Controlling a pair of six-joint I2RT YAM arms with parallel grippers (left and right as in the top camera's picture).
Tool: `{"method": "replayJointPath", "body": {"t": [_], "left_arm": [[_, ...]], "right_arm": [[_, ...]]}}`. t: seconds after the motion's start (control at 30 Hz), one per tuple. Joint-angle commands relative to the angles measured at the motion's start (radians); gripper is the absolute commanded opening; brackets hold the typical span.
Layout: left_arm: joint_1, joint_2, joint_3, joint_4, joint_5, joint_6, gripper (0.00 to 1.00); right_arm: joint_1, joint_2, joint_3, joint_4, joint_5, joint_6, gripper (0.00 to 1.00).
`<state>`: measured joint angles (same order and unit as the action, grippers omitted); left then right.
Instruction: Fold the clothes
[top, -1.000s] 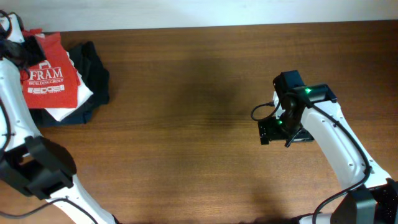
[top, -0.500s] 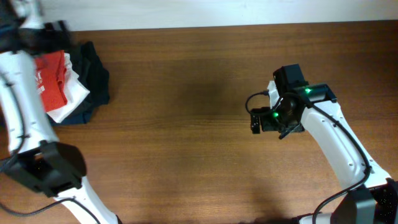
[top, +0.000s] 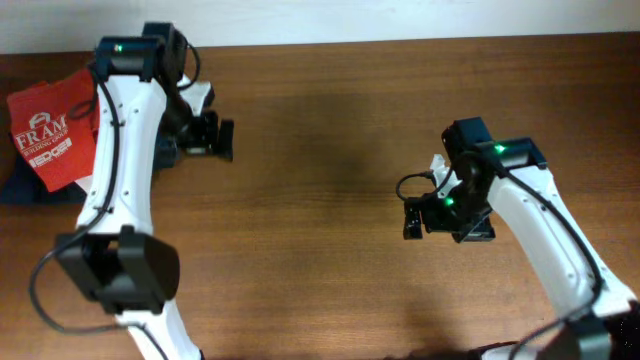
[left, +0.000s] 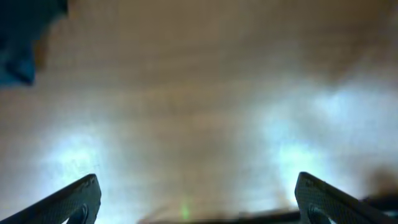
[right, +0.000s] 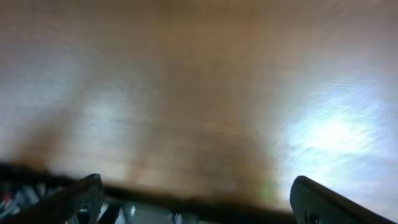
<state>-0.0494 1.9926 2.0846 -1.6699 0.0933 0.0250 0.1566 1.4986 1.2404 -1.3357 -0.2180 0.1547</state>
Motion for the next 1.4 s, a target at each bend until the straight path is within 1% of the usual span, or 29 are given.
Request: {"method": "replayJointPath", "body": {"t": [0.0, 0.03, 0.07, 0.1, 0.2, 0.3, 0.33, 0.4, 0.53, 0.93, 1.0, 1.03, 1.07, 1.13, 1.2, 1.23, 1.3, 1.37], "left_arm": [[0.002, -0.323, -0.236, 0.103, -0.014, -0.015, 0.99], [0.002, -0.475, -0.359, 0.204, -0.030, -0.015, 0.99], [0.002, -0.562, -0.427, 0.259, -0.044, -0.014, 0.99], [0.002, -0.696, -0.532, 0.349, -0.070, -0.014, 0.99], [0.002, -1.039, -0.806, 0.580, -0.100, -0.014, 0.99], [0.002, -1.308, -1.017, 0.753, -0.119, -0.013, 0.99], [0.002, -1.361, -1.054, 0.777, -0.119, -0.014, 0.99], [0.002, -1.426, -1.083, 0.779, -0.116, -0.014, 0.99], [0.002, -1.436, -1.083, 0.748, -0.116, -0.014, 0.99], [0.002, -1.436, -1.083, 0.748, -0.116, -0.013, 0.99], [0.002, -1.436, -1.083, 0.748, -0.116, -0.013, 0.99], [0.002, -1.436, -1.083, 0.748, -0.116, -0.014, 0.99], [0.002, -1.436, -1.083, 0.748, -0.116, -0.014, 0.99], [0.002, -1.436, -1.083, 0.748, -0.116, -0.014, 0.99], [0.002, -1.436, -1.083, 0.748, -0.116, -0.014, 0.99], [0.002, -1.436, -1.083, 0.748, -0.116, -0.014, 0.99], [0.002, -1.436, -1.083, 0.748, -0.116, -0.013, 0.99], [0.002, -1.436, -1.083, 0.748, -0.116, -0.014, 0.99]], "right_arm": [[-0.008, -0.261, 0.008, 0.055, 0.112, 0.026, 0.99], [-0.008, -0.365, 0.006, 0.090, 0.149, 0.039, 0.99], [-0.008, -0.428, 0.001, 0.111, 0.171, 0.039, 0.99], [-0.008, -0.512, -0.011, 0.138, 0.196, 0.042, 0.99], [-0.008, -0.697, -0.078, 0.185, 0.310, 0.045, 0.99], [-0.008, -0.774, -0.114, 0.141, 0.388, 0.045, 0.99], [-0.008, -0.774, -0.114, 0.128, 0.388, 0.045, 0.99], [-0.008, -0.768, -0.115, 0.090, 0.388, 0.045, 0.99], [-0.008, -0.766, -0.115, 0.090, 0.388, 0.045, 0.99], [-0.008, -0.767, -0.115, 0.091, 0.388, 0.045, 0.99], [-0.007, -0.775, -0.117, 0.093, 0.391, 0.037, 0.99], [-0.008, -0.810, -0.128, 0.102, 0.399, 0.026, 0.99], [-0.009, -0.845, -0.146, 0.129, 0.399, 0.026, 0.99], [-0.051, -0.993, -0.251, 0.262, 0.398, 0.025, 0.99], [-0.123, -1.204, -0.448, 0.444, 0.303, -0.080, 0.99], [-0.138, -1.276, -0.531, 0.517, 0.276, -0.103, 0.99], [-0.153, -1.398, -0.695, 0.674, 0.264, -0.103, 0.99], [-0.160, -1.484, -0.836, 0.818, 0.254, -0.103, 0.99]]}}
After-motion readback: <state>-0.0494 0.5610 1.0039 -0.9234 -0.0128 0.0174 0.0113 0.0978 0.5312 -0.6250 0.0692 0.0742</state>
